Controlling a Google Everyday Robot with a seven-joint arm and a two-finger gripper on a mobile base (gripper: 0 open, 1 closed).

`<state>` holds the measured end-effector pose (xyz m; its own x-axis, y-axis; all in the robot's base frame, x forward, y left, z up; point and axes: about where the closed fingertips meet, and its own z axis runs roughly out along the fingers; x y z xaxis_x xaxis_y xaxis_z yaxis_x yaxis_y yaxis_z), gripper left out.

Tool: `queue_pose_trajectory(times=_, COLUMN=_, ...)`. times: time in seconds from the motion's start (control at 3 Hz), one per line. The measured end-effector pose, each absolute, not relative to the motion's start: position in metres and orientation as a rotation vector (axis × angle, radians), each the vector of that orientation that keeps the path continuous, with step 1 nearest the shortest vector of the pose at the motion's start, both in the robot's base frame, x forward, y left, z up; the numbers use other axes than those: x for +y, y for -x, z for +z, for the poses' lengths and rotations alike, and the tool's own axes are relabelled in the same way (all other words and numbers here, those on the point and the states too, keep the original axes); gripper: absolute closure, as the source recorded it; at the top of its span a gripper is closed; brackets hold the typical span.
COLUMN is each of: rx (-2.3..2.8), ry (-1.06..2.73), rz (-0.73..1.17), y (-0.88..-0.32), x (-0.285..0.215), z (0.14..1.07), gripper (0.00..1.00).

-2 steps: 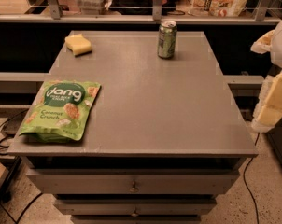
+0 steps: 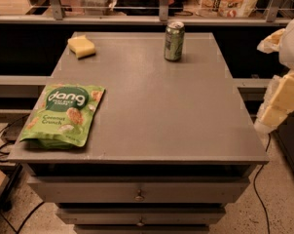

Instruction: Knock green can over

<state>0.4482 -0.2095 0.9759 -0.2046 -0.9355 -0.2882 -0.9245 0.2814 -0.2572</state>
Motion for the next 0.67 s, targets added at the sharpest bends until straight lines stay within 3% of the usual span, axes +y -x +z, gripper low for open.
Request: queue_pose_trajectory(times=0.67, rx=1.993, ry=1.507, rz=0.203, y=-0.488, x=-0.187, z=0.962, gripper=0.0)
